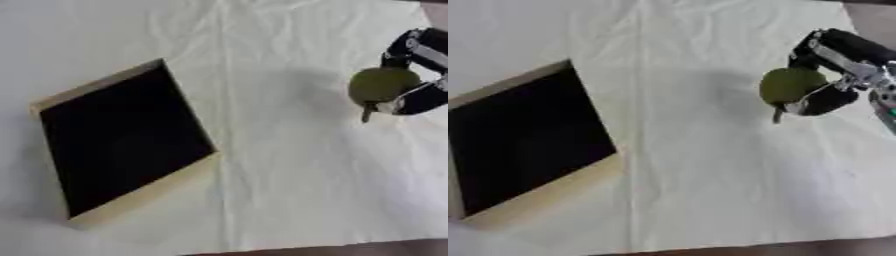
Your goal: Pick up objects on the table and place them in the box.
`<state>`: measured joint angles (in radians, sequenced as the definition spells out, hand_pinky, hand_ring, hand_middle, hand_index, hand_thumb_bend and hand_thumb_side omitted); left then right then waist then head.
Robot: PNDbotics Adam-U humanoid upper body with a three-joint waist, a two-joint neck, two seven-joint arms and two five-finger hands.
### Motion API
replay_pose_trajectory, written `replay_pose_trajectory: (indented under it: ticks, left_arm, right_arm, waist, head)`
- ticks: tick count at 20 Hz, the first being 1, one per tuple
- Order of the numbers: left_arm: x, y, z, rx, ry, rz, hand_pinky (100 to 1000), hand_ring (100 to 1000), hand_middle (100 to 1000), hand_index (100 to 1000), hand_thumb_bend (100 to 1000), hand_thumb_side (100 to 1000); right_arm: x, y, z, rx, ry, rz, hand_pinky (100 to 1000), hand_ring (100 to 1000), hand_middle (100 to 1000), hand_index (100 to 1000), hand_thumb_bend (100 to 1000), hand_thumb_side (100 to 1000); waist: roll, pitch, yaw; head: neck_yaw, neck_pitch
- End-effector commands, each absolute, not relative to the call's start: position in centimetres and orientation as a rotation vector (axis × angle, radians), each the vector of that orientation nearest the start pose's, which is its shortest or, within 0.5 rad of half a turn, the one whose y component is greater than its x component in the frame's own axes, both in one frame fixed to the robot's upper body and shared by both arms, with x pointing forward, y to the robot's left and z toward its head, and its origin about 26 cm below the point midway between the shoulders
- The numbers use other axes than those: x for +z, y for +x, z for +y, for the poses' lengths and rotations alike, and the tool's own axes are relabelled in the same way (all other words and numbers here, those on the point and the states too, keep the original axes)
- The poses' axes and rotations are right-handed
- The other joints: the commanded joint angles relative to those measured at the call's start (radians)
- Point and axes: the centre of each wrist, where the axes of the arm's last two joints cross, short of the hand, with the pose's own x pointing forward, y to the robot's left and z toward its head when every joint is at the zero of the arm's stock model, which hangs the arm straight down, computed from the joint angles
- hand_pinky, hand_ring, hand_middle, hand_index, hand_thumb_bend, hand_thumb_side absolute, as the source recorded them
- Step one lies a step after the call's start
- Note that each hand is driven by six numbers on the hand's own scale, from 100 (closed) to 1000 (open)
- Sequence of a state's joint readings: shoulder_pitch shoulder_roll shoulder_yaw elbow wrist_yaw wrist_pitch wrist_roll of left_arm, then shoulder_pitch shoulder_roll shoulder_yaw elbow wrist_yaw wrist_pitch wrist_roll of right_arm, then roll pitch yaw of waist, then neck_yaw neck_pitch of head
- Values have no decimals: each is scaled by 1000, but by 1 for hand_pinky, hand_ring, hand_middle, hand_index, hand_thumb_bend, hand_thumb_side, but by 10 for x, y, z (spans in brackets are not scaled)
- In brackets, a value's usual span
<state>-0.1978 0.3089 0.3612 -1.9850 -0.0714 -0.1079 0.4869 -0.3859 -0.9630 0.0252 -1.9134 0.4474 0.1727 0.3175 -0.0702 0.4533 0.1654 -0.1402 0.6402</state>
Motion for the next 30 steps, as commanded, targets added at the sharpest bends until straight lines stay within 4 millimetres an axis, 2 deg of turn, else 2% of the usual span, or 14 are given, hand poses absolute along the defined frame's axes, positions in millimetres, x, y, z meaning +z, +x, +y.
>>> replay_pose_trajectory:
  ticks: [1, 7, 12, 16, 21, 26, 30]
  left_arm:
    - [201, 273, 359, 421, 861, -2353, 498, 489, 556, 704, 261, 578]
    - [202, 273, 359, 417, 858, -2355, 498, 490, 556, 704, 261, 578]
    - [202, 274, 358, 414, 852, -2356, 499, 490, 556, 704, 262, 578]
    - [202, 274, 358, 410, 846, -2357, 499, 490, 557, 704, 263, 577]
    - [201, 274, 358, 408, 843, -2352, 499, 491, 557, 704, 264, 576]
    - [201, 273, 358, 409, 842, -2349, 499, 491, 557, 704, 264, 576]
    - [201, 274, 357, 411, 838, -2349, 499, 491, 557, 704, 264, 576]
  right_arm:
    - [317, 284, -331, 1282, -1220, -1710, 615, 377, 394, 583, 416, 111]
    - [339, 282, -321, 1318, -1302, -1862, 619, 377, 399, 599, 416, 109]
    - [361, 282, -301, 1450, -1315, -1976, 634, 398, 416, 618, 415, 102]
    - [377, 283, -269, 1584, -1251, -2085, 637, 404, 420, 620, 414, 100]
    - [393, 282, -216, 1697, -1173, -2235, 605, 402, 423, 618, 409, 100]
    - [392, 278, -168, 1815, -1079, -2269, 614, 410, 428, 620, 404, 100]
    - [384, 274, -138, 1887, -1002, -2263, 616, 412, 425, 615, 400, 100]
  waist:
    - [1, -24, -1]
    - [-5, -32, 6]
    - [-12, -41, 17]
    - [-16, -51, 25]
    - [-20, -63, 28]
    - [-25, -70, 31]
    - [-28, -72, 36]
  head:
    - [2, -8]
    - [-2, -10]
    - [-7, -9]
    - [-9, -7]
    - [-9, -1]
    - [-10, 5]
    - [-15, 7]
